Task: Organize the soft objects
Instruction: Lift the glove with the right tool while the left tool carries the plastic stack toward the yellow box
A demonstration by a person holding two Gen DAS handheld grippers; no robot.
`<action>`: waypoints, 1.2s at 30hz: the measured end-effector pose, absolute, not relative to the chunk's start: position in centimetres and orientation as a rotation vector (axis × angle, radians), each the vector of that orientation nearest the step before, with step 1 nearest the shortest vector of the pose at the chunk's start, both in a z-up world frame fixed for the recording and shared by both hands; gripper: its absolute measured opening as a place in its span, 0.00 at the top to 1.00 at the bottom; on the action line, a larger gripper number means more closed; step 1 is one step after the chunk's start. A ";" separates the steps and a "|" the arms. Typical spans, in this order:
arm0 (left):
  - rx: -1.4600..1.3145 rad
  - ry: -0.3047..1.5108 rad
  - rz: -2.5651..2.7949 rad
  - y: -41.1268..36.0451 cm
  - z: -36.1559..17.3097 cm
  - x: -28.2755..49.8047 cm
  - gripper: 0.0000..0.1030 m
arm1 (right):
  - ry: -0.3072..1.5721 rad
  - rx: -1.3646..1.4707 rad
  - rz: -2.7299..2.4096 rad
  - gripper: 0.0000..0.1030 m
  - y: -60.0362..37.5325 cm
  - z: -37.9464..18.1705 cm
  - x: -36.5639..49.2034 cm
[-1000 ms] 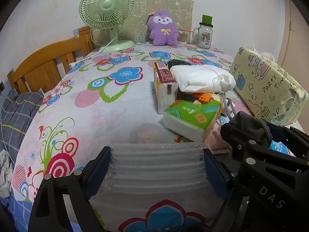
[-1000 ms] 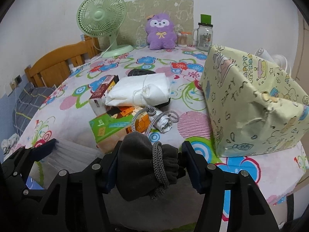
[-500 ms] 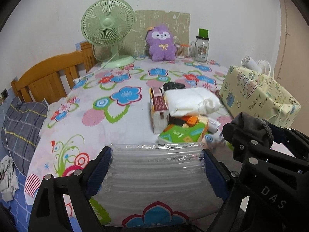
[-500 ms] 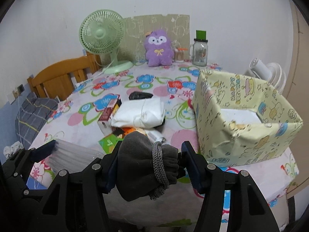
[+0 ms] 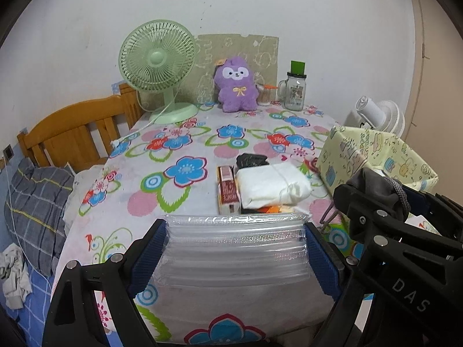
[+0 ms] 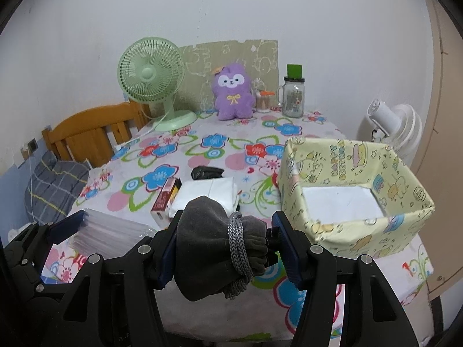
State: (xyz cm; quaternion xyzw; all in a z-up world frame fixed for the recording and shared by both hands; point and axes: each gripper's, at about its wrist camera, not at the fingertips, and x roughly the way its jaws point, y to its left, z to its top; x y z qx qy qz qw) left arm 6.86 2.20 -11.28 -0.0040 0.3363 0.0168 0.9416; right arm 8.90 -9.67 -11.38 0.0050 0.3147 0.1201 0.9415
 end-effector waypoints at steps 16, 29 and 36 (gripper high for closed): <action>0.018 0.632 0.008 0.2 -7.3 8.1 0.11 | 0.590 0.018 0.208 0.39 -12.0 -7.4 9.7; 0.035 0.591 -0.027 -2.1 -4.9 9.5 0.11 | 0.570 0.032 0.189 0.39 -14.7 -5.2 10.8; 0.038 0.576 -0.046 -3.8 -4.2 10.2 0.11 | 0.558 0.025 0.171 0.39 -16.4 -4.5 11.5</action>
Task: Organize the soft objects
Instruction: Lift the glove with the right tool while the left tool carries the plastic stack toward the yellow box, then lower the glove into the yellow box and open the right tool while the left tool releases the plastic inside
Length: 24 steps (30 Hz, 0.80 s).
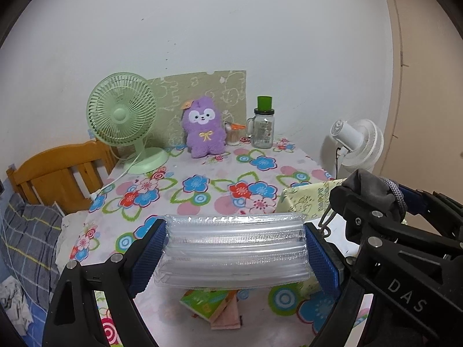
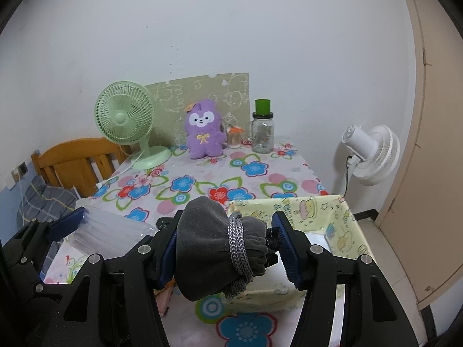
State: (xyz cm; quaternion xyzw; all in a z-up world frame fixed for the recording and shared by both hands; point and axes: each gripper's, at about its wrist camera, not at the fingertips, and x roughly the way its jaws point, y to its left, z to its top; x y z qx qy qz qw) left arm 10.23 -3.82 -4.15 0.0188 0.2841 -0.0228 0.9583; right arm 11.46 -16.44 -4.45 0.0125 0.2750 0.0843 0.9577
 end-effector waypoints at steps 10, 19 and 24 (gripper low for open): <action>0.058 0.551 -0.082 -6.9 -2.7 11.8 0.11 | 0.531 0.034 0.137 0.39 -19.3 -3.1 12.5; 0.060 0.538 -0.146 -9.6 -2.1 13.4 0.11 | 0.519 0.026 0.128 0.39 -21.3 -2.4 13.4; 0.065 0.539 -0.180 -11.0 -2.2 14.2 0.11 | 0.524 0.041 0.114 0.39 -22.6 -2.7 14.2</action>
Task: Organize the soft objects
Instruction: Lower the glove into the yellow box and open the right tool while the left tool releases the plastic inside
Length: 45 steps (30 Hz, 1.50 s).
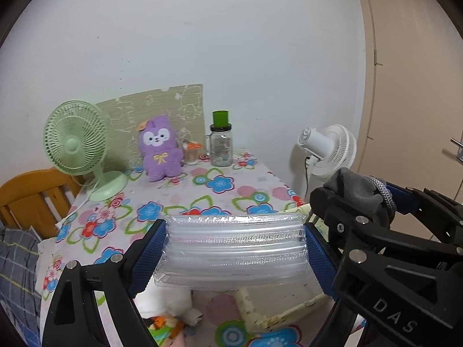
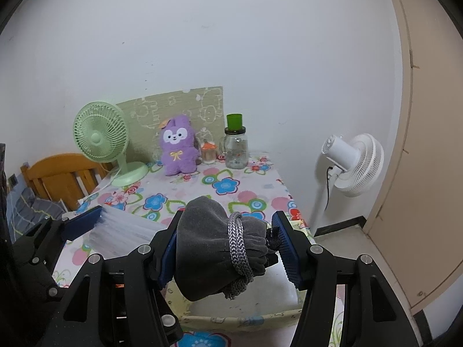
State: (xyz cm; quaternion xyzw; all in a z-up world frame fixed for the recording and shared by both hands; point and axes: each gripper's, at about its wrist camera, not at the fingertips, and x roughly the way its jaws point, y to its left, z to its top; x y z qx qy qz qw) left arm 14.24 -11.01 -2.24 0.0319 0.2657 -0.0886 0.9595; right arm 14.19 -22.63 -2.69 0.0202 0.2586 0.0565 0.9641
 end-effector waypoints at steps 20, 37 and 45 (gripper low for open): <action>0.098 0.607 -0.280 -15.1 -4.7 19.4 0.10 | 0.594 0.067 0.022 0.39 -26.2 -5.9 18.8; 0.090 0.719 -0.356 -17.3 -8.1 23.5 0.07 | 0.673 0.071 -0.031 0.39 -27.8 -8.9 22.0; 0.089 0.769 -0.361 -17.2 -8.4 24.0 0.00 | 0.673 0.067 -0.022 0.30 -27.7 -8.9 22.3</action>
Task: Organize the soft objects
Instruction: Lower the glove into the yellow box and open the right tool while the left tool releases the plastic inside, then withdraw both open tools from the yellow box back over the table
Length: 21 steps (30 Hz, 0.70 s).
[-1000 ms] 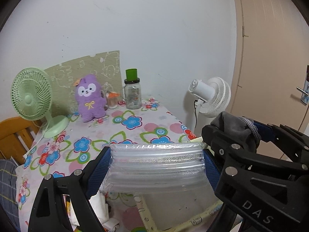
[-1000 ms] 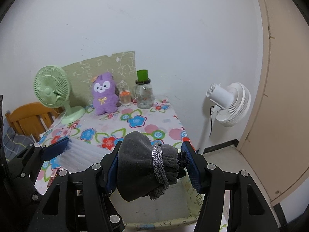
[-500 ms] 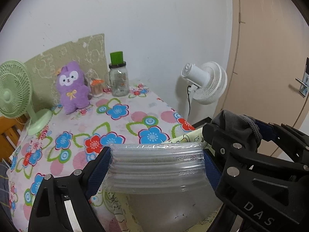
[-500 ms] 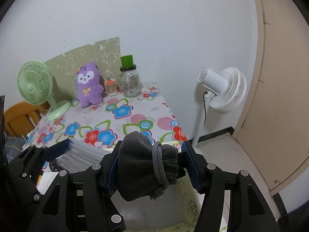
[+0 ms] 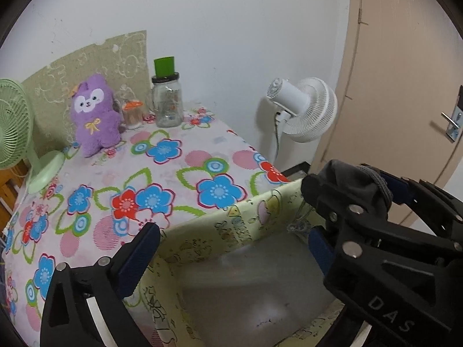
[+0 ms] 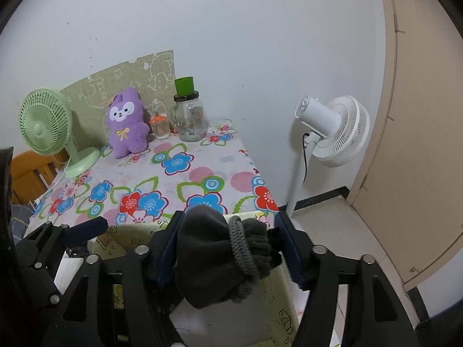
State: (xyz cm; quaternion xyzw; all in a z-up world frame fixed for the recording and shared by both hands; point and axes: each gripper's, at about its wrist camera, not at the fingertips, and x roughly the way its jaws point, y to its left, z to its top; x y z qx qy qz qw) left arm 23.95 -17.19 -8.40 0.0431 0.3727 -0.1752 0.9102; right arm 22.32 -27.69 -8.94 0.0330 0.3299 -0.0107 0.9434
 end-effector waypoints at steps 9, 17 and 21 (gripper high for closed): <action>0.146 0.769 -0.384 -17.7 -8.3 22.8 0.00 | 0.655 0.036 0.010 0.15 -26.6 -8.6 21.5; 0.138 0.741 -0.338 -16.5 -7.4 21.6 0.00 | 0.639 0.039 0.016 0.12 -25.9 -7.9 20.1; 0.149 0.725 -0.322 -16.1 -6.9 20.8 0.00 | 0.624 0.030 0.013 0.12 -25.5 -7.4 19.2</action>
